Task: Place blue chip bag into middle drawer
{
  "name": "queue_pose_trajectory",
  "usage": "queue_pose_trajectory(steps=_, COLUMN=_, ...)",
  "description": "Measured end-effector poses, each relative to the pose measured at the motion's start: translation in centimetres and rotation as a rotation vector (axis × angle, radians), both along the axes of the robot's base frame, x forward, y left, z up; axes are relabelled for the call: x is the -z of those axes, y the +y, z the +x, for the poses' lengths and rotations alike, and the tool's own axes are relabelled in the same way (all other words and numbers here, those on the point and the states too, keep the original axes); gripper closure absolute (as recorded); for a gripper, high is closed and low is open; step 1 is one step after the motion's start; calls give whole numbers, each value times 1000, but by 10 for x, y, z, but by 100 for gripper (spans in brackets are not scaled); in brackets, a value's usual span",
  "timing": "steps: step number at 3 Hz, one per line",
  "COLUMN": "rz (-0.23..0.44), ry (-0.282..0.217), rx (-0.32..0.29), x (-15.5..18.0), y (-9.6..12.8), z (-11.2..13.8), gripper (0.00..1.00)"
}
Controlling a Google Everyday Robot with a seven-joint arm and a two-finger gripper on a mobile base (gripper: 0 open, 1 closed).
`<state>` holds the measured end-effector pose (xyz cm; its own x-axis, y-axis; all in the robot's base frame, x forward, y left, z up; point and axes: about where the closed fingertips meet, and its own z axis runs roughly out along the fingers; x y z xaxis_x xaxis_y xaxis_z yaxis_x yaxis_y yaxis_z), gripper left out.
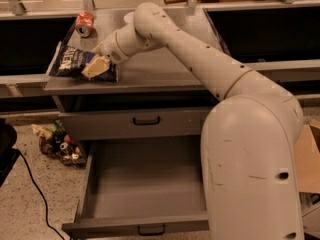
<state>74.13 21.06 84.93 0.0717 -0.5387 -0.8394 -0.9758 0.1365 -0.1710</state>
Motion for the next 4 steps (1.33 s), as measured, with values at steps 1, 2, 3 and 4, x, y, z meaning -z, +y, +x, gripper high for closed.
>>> queue_pose_trajectory(steps=1, rz=56, ry=-3, rx=11, x=-7, y=-6, z=-1, gripper=66)
queue_pose_trajectory(steps=2, rz=136, ry=-56, rx=35, x=-34, y=-28, z=-10, gripper=89)
queue_pose_trajectory(steps=3, rz=223, ry=-128, rx=76, x=-65, y=-65, z=-26, gripper=100)
queue_pose_trajectory(steps=4, rz=283, ry=-187, rx=125, x=-85, y=-102, z=-42, gripper=100)
